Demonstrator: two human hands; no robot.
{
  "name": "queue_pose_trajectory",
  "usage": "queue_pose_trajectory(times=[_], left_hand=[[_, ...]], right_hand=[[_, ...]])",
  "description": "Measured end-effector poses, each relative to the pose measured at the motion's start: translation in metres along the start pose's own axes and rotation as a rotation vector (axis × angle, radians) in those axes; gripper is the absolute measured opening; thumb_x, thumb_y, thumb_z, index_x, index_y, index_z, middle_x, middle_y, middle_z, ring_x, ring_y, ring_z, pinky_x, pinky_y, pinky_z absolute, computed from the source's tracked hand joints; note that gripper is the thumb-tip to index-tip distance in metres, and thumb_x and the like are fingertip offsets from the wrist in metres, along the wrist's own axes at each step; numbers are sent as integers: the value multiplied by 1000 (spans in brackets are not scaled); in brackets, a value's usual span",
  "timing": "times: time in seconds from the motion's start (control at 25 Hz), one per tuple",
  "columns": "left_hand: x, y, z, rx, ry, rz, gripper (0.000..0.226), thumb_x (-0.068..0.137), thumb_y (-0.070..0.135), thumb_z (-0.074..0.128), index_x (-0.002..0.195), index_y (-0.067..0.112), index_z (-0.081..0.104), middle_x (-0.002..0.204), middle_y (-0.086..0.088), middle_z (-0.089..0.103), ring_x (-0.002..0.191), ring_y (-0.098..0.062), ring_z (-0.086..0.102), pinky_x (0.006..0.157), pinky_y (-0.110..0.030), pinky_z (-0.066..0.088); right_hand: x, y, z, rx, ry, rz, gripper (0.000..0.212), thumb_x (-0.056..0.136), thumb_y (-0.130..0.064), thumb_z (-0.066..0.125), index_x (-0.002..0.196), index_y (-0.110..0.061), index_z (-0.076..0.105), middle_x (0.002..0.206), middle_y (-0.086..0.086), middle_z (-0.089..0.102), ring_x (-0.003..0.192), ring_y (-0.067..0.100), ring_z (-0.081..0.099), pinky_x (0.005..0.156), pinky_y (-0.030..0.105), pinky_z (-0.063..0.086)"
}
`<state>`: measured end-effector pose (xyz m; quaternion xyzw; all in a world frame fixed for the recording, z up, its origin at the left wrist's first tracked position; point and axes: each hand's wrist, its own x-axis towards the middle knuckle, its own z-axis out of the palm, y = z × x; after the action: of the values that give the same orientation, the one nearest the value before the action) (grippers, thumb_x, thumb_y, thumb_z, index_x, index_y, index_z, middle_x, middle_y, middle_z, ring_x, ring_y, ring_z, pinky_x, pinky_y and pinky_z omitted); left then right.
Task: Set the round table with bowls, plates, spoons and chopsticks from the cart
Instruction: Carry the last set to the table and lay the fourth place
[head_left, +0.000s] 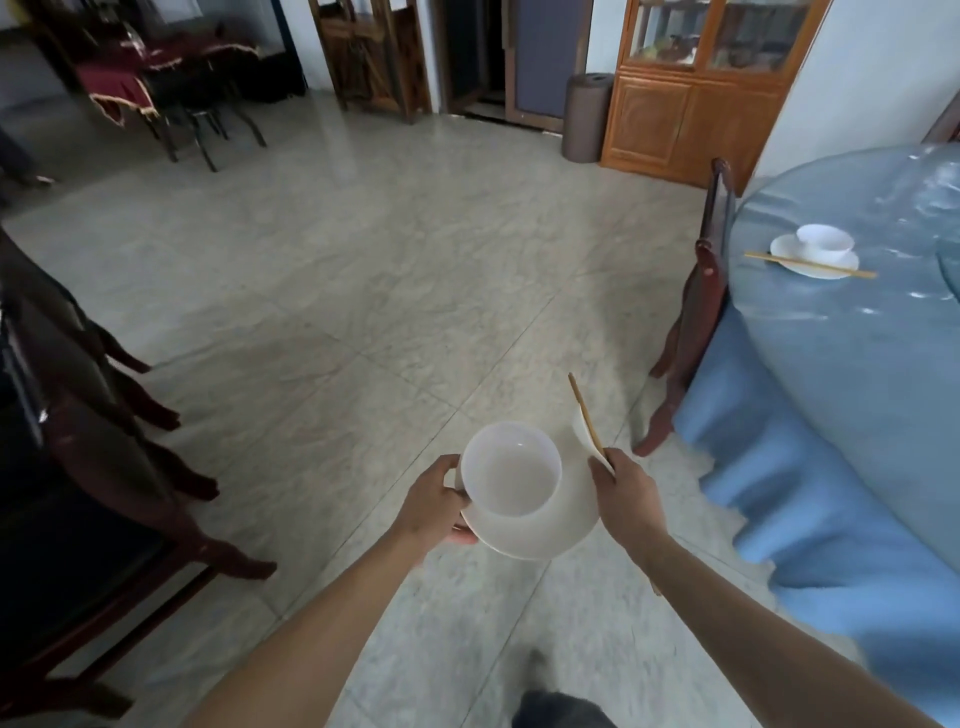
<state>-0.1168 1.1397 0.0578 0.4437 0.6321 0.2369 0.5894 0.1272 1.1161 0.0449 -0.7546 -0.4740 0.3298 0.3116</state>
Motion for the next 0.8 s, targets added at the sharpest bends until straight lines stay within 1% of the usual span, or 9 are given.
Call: queue_pose_trajectory(times=[0.12, 0.28, 0.36, 0.48, 0.56, 0.68, 0.8], left_hand=[[50, 41, 2, -2, -3, 1, 56, 84, -5, 42, 124, 32, 56, 103, -14, 74, 77, -28, 77, 63, -40, 63], [119, 94, 1, 2, -42, 15, 55, 86, -6, 42, 123, 32, 56, 103, -13, 74, 74, -28, 77, 59, -37, 62], [153, 116, -1, 17, -57, 22, 55, 85, -7, 42, 120, 34, 56, 102, -13, 74, 73, -28, 77, 59, -37, 62], [219, 148, -6, 10, -96, 31, 55, 86, -7, 42, 115, 37, 57, 104, -14, 72, 73, -29, 76, 62, -40, 63], [263, 172, -11, 15, -111, 52, 55, 86, -6, 44, 121, 35, 56, 106, -13, 71, 73, -29, 76, 62, -40, 63], [326, 215, -21, 41, -154, 80, 55, 84, -3, 45, 126, 32, 55, 104, -9, 71, 72, -25, 76, 60, -37, 62], [380, 255, -28, 69, -198, 99, 52, 86, 0, 46, 128, 29, 55, 105, -7, 70, 73, -22, 76, 59, -35, 62]], right_hand=[[55, -18, -10, 14, 14, 5, 16, 100, -28, 44, 93, -28, 58, 72, -9, 60, 60, 8, 56, 44, 21, 37], [129, -39, -17, 13, 45, 8, 15, 100, -28, 44, 93, -28, 56, 72, -9, 60, 61, 9, 57, 46, 22, 38], [165, -48, -16, -9, 68, 24, 17, 100, -28, 44, 91, -27, 57, 71, -8, 60, 61, 8, 56, 46, 22, 37], [231, -62, -9, -17, 100, 47, 17, 100, -30, 43, 93, -26, 58, 74, -8, 62, 64, 9, 57, 48, 23, 39], [273, -73, -4, -23, 129, 52, 17, 100, -29, 43, 94, -24, 58, 73, -9, 61, 62, 8, 57, 45, 23, 39], [335, -93, 1, -12, 170, 86, 18, 100, -29, 43, 94, -24, 58, 71, -6, 61, 57, 13, 56, 40, 25, 38], [389, -111, 6, 15, 206, 120, 19, 99, -29, 43, 90, -24, 58, 69, -3, 62, 55, 15, 55, 42, 28, 39]])
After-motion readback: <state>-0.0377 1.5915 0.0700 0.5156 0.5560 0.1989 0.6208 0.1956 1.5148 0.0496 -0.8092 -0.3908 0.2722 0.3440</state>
